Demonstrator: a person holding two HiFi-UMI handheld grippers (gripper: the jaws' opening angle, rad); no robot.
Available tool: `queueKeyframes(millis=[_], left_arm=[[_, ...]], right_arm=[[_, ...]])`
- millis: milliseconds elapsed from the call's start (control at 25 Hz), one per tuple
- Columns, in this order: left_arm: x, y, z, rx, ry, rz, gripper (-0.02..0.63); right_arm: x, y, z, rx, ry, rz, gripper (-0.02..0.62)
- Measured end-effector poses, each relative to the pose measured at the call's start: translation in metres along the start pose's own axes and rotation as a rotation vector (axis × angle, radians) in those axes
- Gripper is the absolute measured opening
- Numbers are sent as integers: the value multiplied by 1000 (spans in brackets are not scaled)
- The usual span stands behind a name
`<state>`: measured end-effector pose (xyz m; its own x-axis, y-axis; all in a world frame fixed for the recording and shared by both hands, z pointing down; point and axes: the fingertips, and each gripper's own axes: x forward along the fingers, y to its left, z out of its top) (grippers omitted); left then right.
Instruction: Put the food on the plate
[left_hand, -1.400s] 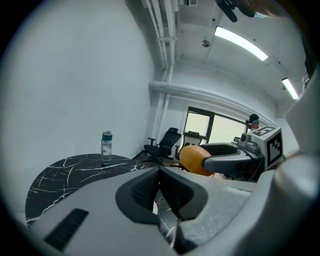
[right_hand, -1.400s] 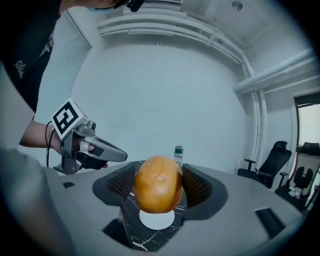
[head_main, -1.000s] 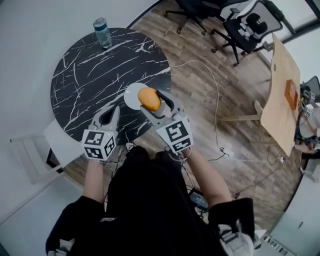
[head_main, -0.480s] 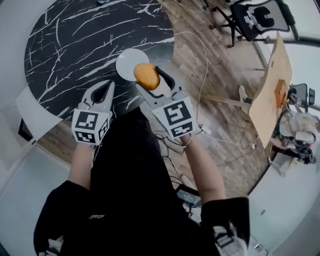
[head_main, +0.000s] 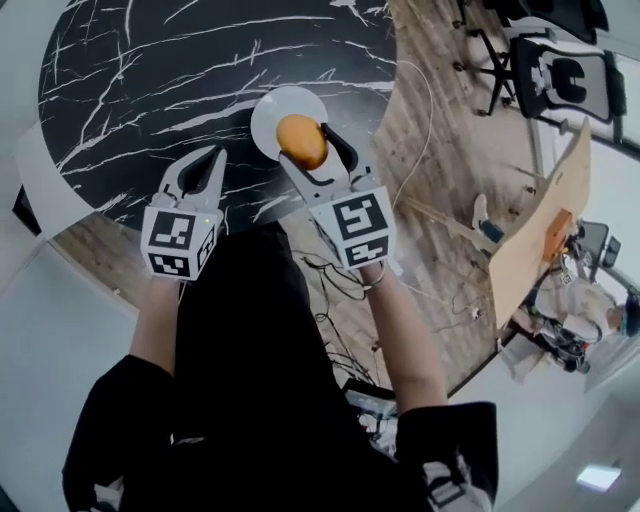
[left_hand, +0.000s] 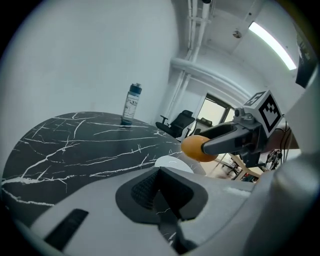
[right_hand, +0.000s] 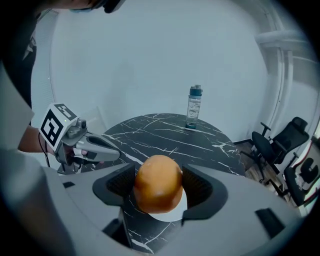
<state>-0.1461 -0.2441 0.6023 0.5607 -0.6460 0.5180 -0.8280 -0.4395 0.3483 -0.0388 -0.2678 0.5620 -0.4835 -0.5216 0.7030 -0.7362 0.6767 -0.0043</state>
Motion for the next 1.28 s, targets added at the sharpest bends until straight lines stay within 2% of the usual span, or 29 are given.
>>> queueKeyframes(millis=[360, 640, 840, 1280], left_arm=[[40, 22, -6, -51, 19, 59, 0], [62, 29, -7, -62, 44, 64, 0], [69, 29, -16, -73, 73, 63, 0], [77, 31, -16, -63, 76, 75, 0]], right_arm=[[54, -24, -14, -11, 71, 58, 288], [81, -32, -25, 0, 110, 92, 288], [88, -35, -32, 13, 112, 82, 288], [95, -40, -46, 66, 92, 61, 290]])
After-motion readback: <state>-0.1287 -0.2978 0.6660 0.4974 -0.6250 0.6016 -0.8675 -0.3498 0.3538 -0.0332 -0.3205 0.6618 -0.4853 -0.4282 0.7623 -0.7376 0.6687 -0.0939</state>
